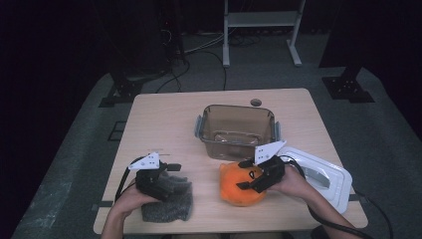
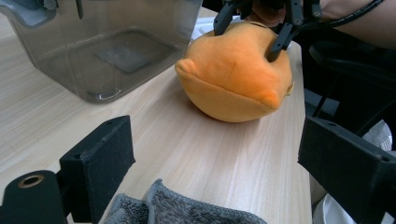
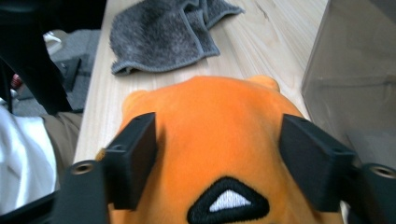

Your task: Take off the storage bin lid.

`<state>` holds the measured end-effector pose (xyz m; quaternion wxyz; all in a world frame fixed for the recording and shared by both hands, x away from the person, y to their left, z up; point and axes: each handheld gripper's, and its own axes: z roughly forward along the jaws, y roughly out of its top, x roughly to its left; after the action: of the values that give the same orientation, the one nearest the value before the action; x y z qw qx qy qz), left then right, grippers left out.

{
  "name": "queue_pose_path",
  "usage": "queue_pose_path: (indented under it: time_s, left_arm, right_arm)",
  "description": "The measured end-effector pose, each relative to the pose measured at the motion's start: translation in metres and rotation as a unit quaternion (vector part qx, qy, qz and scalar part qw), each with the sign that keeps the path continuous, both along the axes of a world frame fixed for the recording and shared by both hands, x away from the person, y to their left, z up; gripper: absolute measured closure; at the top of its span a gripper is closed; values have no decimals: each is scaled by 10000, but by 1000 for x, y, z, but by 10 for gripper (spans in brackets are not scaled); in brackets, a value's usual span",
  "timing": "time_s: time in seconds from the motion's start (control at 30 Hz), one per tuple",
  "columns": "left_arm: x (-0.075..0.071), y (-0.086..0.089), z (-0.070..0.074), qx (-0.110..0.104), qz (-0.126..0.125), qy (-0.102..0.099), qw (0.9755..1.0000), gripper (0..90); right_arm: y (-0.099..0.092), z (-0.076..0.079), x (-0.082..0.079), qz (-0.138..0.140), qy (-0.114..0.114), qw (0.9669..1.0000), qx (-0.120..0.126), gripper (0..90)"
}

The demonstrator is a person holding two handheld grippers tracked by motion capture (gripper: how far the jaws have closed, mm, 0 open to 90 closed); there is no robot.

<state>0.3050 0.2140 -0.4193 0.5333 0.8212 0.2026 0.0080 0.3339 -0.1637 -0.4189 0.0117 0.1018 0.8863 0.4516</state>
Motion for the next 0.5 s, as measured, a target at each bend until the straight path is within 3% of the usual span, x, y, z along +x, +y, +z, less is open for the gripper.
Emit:
queue_pose_path:
  time_s: [0.17, 0.5]
  left_arm:
    - [0, 0, 1, -3, -4, -18, 10000, 95]
    - [0, -1, 1, -4, -1, -17, 10000, 95]
  right_arm:
    - [4, -2, -2, -14, 3, 9998, -179, 408]
    - [7, -4, -5, 21, 8, 9998, -205, 576]
